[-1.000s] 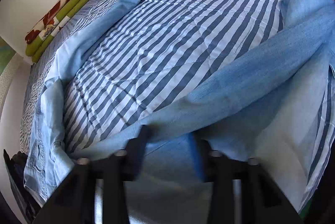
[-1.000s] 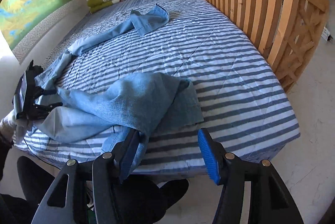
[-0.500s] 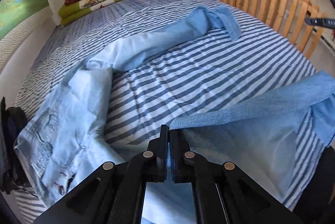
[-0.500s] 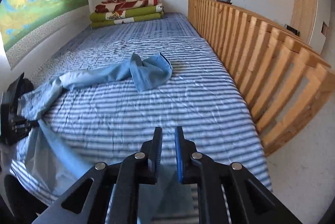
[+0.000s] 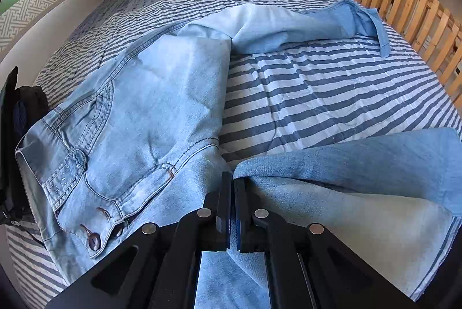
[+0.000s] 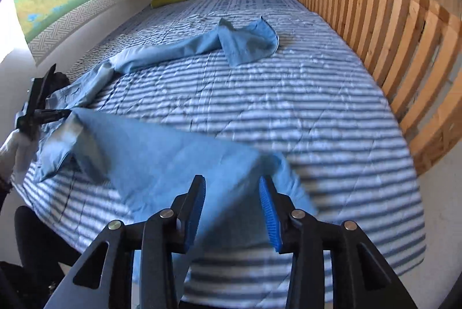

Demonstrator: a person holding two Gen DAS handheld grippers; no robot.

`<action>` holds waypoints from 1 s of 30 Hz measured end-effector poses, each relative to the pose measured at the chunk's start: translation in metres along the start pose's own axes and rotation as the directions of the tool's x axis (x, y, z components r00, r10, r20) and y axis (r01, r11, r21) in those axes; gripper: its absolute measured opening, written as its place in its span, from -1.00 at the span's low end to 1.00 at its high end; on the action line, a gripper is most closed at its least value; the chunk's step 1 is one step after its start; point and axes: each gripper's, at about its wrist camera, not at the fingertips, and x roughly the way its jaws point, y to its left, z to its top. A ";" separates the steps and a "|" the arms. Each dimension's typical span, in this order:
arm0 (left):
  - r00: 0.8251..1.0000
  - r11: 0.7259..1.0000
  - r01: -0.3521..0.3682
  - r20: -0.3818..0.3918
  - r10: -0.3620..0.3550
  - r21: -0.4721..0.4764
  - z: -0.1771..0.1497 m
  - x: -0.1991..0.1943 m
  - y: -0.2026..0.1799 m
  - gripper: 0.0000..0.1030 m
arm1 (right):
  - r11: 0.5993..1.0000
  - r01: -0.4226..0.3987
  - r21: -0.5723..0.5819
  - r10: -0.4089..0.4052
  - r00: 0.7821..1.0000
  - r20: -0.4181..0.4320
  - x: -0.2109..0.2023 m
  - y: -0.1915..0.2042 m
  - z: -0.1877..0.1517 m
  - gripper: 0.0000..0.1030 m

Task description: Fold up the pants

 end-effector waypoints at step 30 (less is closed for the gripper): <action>0.999 0.994 -0.022 0.029 0.019 0.107 0.058 0.010 -0.053 -0.68 | 0.859 0.509 0.046 -0.511 0.859 0.028 0.090 -0.088 0.264 -0.49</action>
